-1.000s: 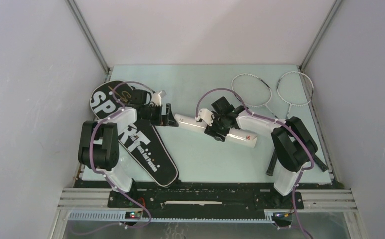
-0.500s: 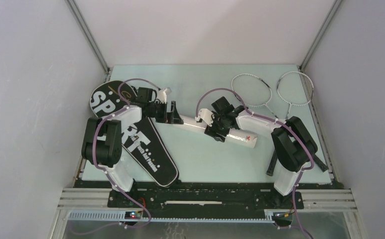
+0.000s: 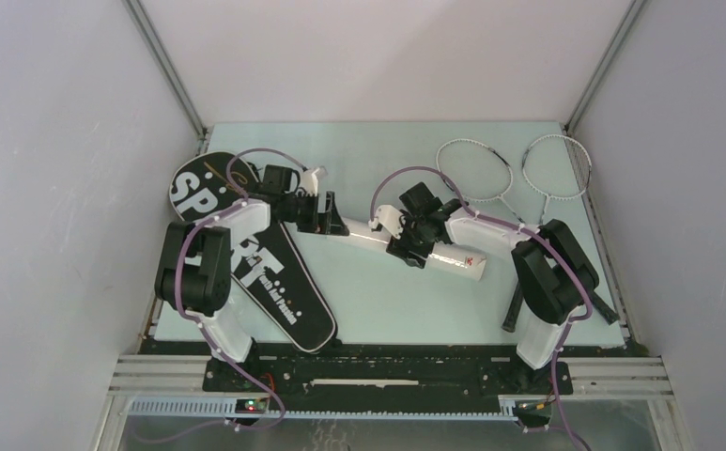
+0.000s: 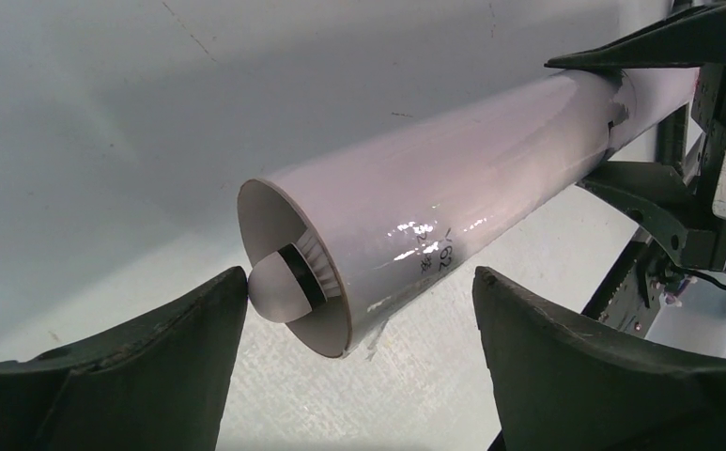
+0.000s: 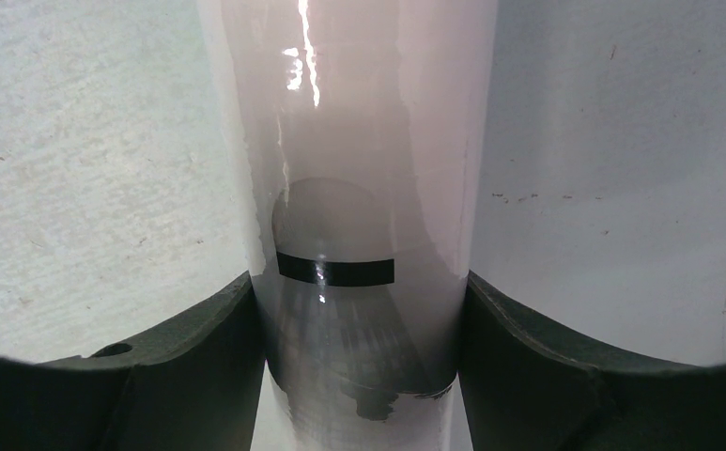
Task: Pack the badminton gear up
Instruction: Adjust the shuttlecock in the shuttle tube.
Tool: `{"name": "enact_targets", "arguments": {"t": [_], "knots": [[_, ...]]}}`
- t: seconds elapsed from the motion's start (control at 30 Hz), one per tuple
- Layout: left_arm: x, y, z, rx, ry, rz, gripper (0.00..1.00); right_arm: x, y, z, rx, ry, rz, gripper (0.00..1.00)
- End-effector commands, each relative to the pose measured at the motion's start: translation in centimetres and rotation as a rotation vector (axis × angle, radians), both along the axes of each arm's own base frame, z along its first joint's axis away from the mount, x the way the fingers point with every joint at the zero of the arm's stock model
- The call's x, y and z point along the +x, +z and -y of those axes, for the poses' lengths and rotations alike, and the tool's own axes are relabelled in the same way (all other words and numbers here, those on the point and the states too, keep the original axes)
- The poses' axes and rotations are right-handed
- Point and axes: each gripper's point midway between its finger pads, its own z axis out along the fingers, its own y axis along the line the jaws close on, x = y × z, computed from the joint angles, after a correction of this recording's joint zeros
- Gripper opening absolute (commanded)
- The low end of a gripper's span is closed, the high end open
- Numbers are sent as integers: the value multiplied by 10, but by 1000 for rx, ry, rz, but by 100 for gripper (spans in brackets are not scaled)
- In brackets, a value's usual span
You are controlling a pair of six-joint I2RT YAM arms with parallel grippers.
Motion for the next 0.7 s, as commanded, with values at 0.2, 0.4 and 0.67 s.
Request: {"name": "enact_targets", "arguments": {"t": [0.2,0.4,0.67], "knots": [[3,32,26,-92,-101,84,92,2,6,-11,38,12,20,31],[0,33,27,-99,-130,103,94,1,5,-12,33,23,17,30],[-2,34,-15,56,-107,179,100,3,10,-5,34,12,23,28]]}}
